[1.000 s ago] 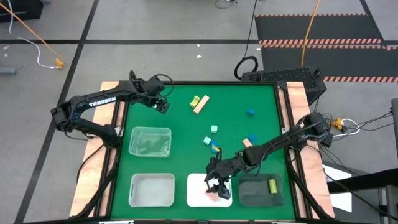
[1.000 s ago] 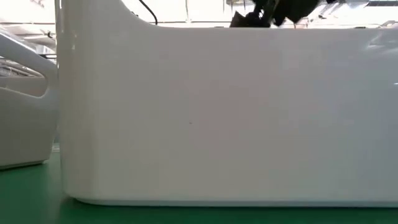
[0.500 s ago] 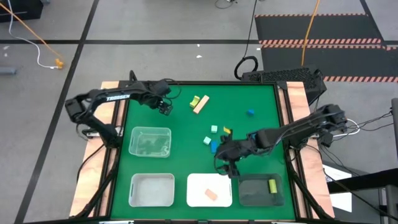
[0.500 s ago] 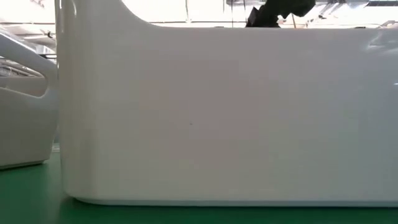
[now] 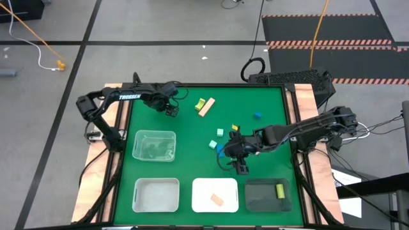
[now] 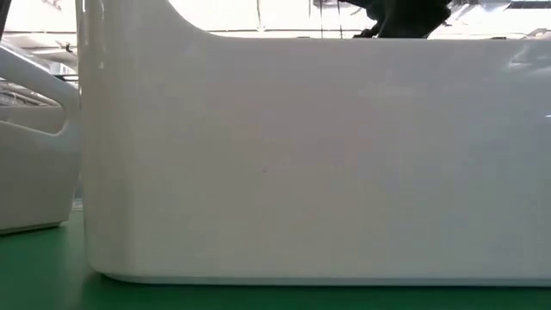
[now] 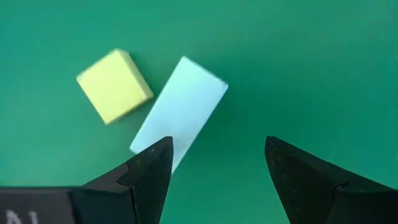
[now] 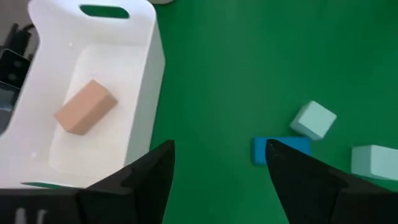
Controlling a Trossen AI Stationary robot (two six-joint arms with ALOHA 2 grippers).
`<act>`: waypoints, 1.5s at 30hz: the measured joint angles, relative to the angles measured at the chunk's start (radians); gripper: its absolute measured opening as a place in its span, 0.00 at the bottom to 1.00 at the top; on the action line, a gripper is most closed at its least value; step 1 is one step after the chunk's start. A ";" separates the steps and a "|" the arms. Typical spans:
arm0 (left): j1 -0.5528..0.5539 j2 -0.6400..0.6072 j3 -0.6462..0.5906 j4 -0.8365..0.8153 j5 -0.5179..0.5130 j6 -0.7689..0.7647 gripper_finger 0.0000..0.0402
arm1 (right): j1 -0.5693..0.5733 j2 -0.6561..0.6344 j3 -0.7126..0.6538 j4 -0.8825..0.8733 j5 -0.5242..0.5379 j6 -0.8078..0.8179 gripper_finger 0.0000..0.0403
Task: Sort & place blocks by color
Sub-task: Put the top left light blue block into the transparent bin
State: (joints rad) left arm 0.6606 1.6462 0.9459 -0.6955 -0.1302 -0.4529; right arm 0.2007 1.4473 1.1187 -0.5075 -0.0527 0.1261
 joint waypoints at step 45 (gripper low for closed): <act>0.067 -0.032 -0.003 0.036 0.149 -0.074 0.32 | -0.043 0.000 -0.008 0.021 0.004 -0.027 0.60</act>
State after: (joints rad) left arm 0.7274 1.6140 0.9424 -0.6593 0.0189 -0.5266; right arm 0.1577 1.4475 1.1103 -0.4863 -0.0486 0.0989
